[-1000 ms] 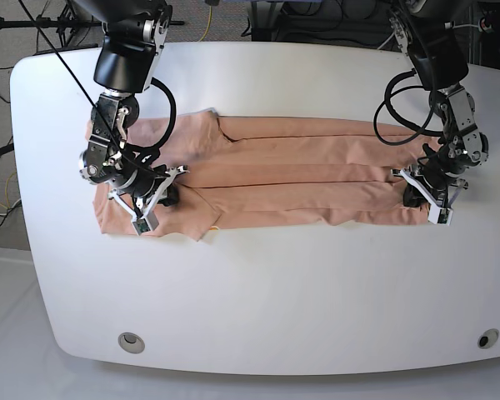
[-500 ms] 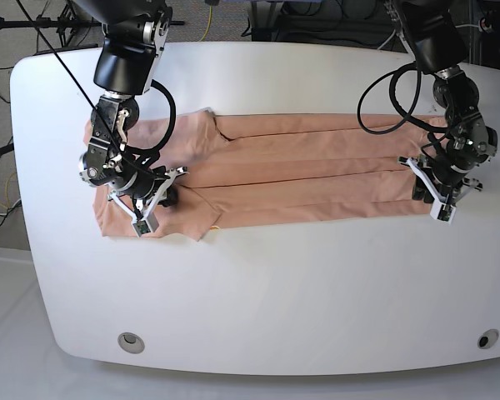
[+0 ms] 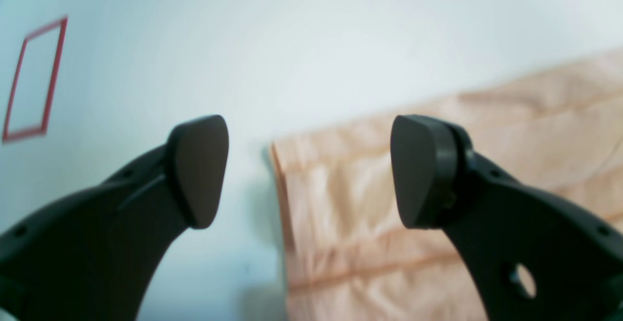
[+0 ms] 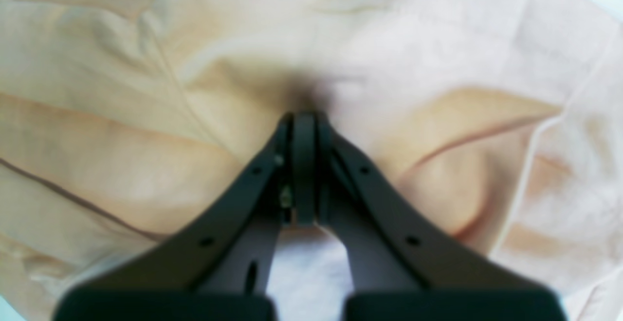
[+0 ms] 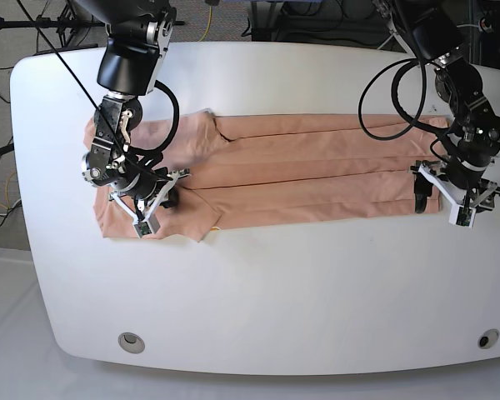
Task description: Fold the T-shirt properly
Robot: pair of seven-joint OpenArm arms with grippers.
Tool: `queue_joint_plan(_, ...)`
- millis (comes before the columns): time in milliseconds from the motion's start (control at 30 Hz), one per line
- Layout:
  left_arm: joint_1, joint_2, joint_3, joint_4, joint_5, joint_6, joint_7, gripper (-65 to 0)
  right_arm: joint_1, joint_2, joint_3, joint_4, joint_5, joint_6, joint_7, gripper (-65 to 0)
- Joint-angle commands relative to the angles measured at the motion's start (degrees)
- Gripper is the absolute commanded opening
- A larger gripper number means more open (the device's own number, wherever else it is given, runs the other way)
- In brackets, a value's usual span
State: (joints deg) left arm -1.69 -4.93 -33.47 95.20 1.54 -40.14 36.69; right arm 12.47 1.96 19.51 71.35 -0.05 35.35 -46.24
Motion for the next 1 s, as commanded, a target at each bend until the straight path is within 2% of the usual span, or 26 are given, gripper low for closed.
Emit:
queue_joint_plan(0,0.5,-0.7,-3.5,0.0,-2.8,0.1,-1.0,-15.4,-0.9,-0.6,-0.3,-0.9,-5.0,-0.9,-5.7,-65.0)
queue_joint_plan(133,1.2,-0.8,-8.8,-2.5,-6.2,0.1,1.0,-15.6,-1.0,-0.6,-0.3,-0.9,-5.0,-0.9,-5.7,-65.0)
queue_joint_plan(267,1.0,-1.1,-13.1,-4.6,-8.4,0.1,5.9,-15.4,-1.0,-0.6,-0.3,-0.9,-5.0,-0.8,-5.7,-65.0)
queue_joint_plan(500,0.9,-4.1,-15.1,-9.4,-12.0,0.1,13.3,-15.3,-1.1,-0.7,-0.3,-1.0,-5.0,-0.8,-5.8,-65.0)
queue_joint_plan(967,0.9,-5.5,-14.7,-20.1,-15.8,0.1,13.9,-15.3,-1.2,-0.7,-0.4,-1.0,-5.1,-0.8,-5.9,-65.0)
